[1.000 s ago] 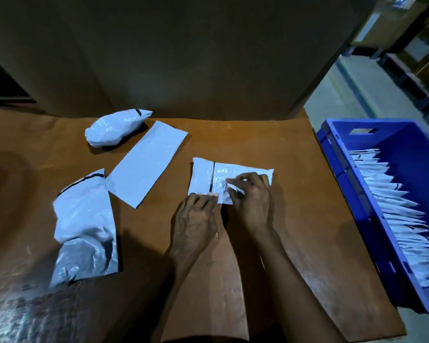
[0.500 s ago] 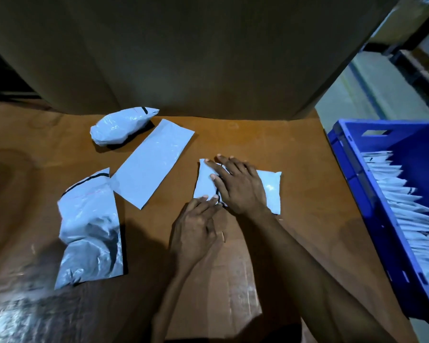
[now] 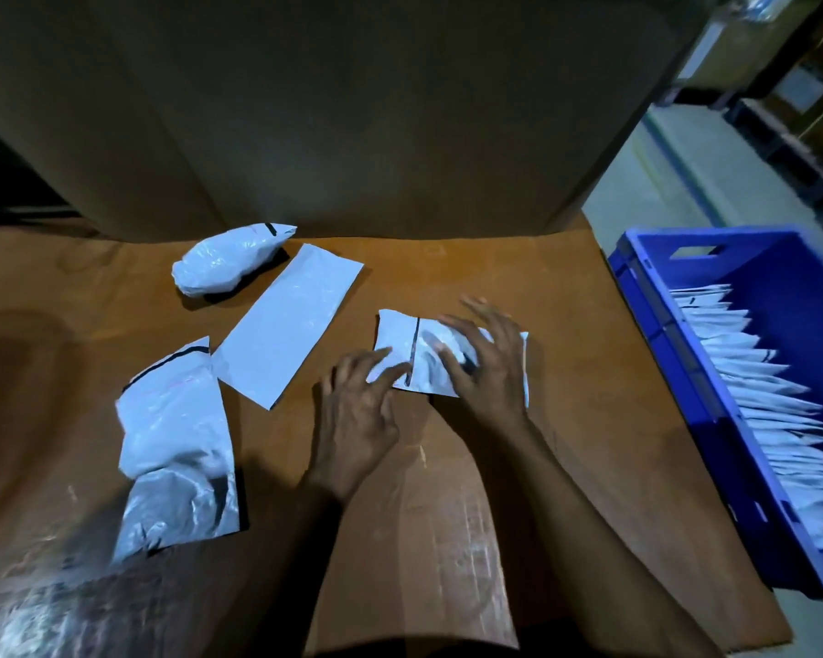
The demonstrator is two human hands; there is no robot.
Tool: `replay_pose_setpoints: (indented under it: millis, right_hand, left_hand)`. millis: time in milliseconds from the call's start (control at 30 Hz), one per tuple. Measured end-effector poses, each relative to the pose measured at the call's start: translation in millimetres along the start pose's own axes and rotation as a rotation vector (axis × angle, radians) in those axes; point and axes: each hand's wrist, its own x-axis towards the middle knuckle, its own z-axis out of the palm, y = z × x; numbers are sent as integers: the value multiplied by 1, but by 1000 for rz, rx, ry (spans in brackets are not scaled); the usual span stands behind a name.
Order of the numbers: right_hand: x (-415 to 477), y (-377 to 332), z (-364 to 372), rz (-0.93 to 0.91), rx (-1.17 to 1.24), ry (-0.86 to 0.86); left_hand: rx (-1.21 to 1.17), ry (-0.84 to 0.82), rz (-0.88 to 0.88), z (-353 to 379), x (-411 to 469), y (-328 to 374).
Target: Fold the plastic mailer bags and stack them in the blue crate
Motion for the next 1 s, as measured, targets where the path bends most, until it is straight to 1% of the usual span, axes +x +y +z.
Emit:
replay_pose_setpoints:
  millis: [33,67,100,133,167,233,300,333,433,533,600,667,767,833,867,933,1000]
  right_hand:
    - [-13,3,-10,75,-52,106]
    - [-26,5,-21,171,-110,159]
    - [-39,6,-30,271,-143,155]
    - [-51,8,-36,350,-140,117]
    - [-59,9,-41,388,-104,59]
    - [-65,11,-49,382,63,-35]
    - [-63,14,-55,347,178,-59]
    - [-61,15,-58,330,175,-42]
    - [-54,19,-67,232,66,74]
    - [-39,11,-87,141,68,131]
    - [-29,2,-101,155,109,127]
    - [-18,-1,-105,255,185,63]
    - [-6,12,-89,352,146,-58]
    - [-6,25,-74,380,47,-127]
    - [-8,30,-67,367,-26,-135]
    - [-16,31,-59,293,-188,-98]
    - [-28,20,-58,157,-213,-27]
  left_hand:
    - [-28,-8,-25,-1,2,-1]
    - [-74,-19,-45,-1,5,-2]
    - [-130,-27,-58,0,7,-3]
    - [-182,-28,-60,1,8,-2]
    - [-221,-20,-58,2,10,-2]
    - [-266,11,-81,4,12,-2]
    - [-303,24,-141,6,13,-3]
    - [-321,28,-166,5,13,-3]
    - [-379,71,-184,-14,13,6]
    - [-466,201,-183,-49,22,24]
    - [-533,260,-260,-65,32,31]
    - [-579,228,-340,-65,39,28]
    - [-515,98,-434,-45,41,15]
    - [-405,21,-460,-29,36,7]
    - [-336,6,-458,-22,34,5]
    - [-153,37,-383,-10,27,5]
    - [-52,121,-248,-3,17,16]
